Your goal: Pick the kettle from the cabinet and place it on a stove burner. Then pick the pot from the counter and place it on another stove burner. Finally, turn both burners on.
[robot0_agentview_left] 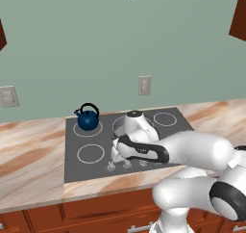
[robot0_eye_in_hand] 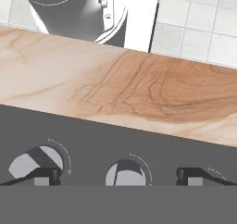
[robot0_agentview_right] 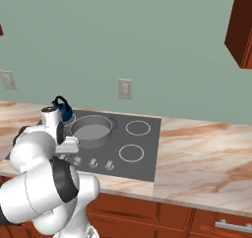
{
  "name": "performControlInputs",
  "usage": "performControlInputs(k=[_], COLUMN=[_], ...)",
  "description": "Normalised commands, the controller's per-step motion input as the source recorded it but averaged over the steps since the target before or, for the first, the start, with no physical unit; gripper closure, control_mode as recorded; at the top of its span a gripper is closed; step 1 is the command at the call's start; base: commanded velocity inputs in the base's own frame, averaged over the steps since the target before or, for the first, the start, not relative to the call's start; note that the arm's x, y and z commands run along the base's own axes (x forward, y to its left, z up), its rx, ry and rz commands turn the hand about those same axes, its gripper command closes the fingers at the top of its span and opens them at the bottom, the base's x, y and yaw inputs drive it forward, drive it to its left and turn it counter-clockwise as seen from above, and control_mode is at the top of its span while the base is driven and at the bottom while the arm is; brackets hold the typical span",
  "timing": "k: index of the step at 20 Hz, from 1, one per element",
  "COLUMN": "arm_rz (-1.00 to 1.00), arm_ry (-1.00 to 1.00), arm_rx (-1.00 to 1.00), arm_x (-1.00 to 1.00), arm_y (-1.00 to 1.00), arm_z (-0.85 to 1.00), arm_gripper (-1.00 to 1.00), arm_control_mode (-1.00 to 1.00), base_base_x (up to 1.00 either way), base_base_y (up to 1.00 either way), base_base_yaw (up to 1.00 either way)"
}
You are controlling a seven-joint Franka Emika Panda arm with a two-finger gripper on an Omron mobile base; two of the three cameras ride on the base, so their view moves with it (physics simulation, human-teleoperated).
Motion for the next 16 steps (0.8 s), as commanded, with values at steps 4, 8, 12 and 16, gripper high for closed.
performControlInputs(k=[4, 8, 12, 16], arm_rz=[-0.02, 0.0, 0.0, -0.04], arm_ry=[0.07, 0.04, 0.01, 0.0], arm_rx=[0.0, 0.0, 0.0, 0.0], arm_x=[0.26, 0.24, 0.15, 0.0], arm_y=[0.0, 0.0, 0.12, 0.24], arm_z=[-0.19, -0.15, -0.05, -0.01], arm_gripper=[-1.0, -1.0, -1.0, -1.0], arm_control_mode=[-1.0, -1.0, -1.0, -1.0], base_base_x=[0.0, 0.0, 0.0, 0.0], base_base_y=[0.0, 0.0, 0.0, 0.0], base_base_yaw=[0.0, 0.0, 0.0, 0.0])
